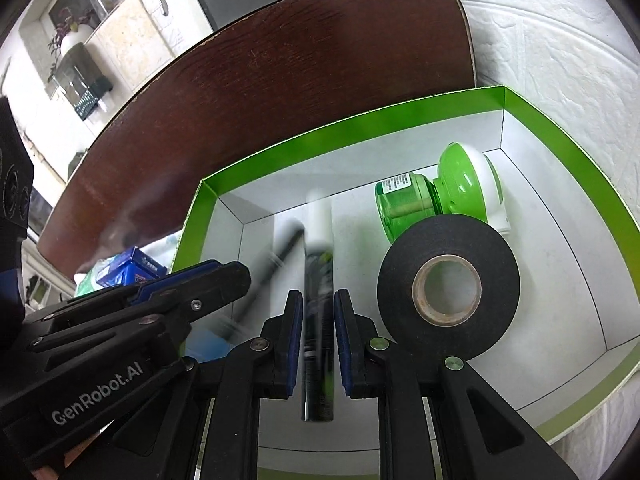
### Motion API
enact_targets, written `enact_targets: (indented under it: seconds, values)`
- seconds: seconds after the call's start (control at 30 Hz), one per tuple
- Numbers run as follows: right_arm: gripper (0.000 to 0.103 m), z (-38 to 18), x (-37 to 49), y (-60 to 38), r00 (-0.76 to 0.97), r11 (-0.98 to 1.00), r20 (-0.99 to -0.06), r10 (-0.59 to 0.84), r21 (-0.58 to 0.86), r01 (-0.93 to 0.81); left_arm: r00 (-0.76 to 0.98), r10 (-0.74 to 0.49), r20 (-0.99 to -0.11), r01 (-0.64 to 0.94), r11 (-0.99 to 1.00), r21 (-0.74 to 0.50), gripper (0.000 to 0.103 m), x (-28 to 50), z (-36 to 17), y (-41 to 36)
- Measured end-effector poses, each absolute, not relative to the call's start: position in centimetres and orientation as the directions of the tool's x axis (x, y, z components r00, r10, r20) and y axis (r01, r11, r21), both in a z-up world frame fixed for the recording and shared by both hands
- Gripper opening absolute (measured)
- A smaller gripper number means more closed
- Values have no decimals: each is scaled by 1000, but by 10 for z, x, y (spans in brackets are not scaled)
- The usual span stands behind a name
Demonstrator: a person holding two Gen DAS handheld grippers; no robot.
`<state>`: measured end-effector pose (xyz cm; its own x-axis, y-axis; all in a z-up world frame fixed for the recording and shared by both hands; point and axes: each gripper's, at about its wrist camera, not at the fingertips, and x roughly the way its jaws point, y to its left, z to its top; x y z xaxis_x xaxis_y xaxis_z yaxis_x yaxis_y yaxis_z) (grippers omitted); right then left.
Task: Organize rigid objects
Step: 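Open both grippers to release the markers into the box, then withdraw both grippers from the box toward the table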
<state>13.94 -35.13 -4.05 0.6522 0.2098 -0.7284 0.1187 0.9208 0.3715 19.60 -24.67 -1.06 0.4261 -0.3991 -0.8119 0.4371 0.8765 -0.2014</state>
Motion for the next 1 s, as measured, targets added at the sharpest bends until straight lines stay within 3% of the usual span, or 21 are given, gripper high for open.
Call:
enact_targets:
  seconds: [0.47, 0.53, 0.6, 0.7, 1.0]
  values:
    - [17, -20, 115, -344, 690, 913, -700, 183, 382, 145, 525, -369, -767, 378, 908, -178, 16, 172, 18, -175]
    - [17, -13, 112, -334, 696, 918, -692, 192, 378, 122, 555, -342, -758, 360, 921, -152, 19, 168, 23, -160]
    - [17, -7, 109, -322, 700, 924, -685, 202, 369, 94, 584, -312, -749, 332, 934, -131, 31, 163, 25, -141]
    - [17, 1, 107, -298, 704, 933, -672, 231, 357, 34, 623, -268, -735, 273, 955, -117, 41, 155, 27, -104]
    - [23, 4, 112, -210, 650, 933, -679, 341, 331, -143, 635, -131, -761, 111, 991, -78, 49, 129, -1, 0]
